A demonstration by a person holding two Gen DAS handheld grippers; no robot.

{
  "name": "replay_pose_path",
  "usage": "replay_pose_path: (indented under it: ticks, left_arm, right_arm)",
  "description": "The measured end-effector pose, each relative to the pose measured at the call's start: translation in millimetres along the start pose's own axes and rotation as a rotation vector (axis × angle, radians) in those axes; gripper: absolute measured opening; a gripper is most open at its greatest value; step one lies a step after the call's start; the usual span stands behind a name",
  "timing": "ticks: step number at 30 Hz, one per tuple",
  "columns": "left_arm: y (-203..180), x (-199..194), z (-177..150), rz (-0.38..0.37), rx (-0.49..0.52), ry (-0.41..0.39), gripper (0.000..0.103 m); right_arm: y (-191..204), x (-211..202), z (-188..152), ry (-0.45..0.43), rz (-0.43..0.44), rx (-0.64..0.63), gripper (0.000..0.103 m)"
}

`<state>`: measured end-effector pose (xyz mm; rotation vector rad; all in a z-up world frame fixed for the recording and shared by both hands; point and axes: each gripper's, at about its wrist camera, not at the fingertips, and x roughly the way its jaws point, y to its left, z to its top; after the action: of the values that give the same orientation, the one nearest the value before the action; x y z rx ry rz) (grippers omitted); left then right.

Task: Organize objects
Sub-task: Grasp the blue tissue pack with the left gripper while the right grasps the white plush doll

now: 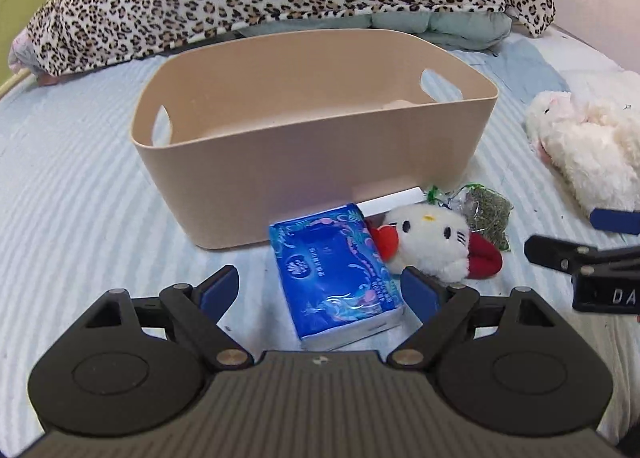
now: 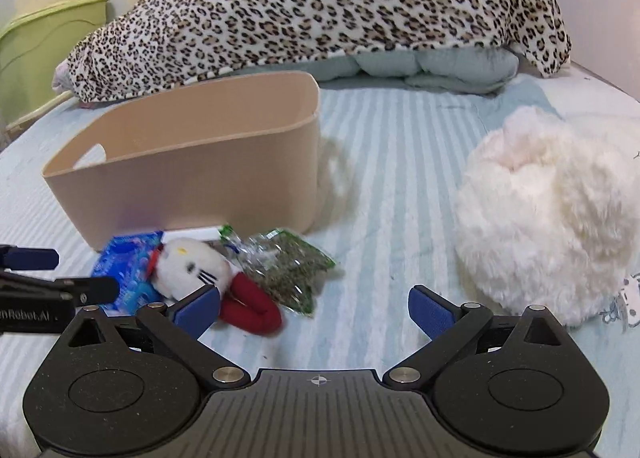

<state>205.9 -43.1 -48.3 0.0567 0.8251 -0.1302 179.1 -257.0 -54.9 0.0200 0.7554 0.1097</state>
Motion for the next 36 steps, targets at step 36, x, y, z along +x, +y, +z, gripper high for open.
replay_pose_path:
  ticks: [36]
  left_arm:
    - [52.4, 47.9, -15.4, -0.031, -0.049, 0.142, 0.086]
  right_arm:
    - [81.7, 49.8, 4.3, 0.022, 0.090, -0.330, 0.102]
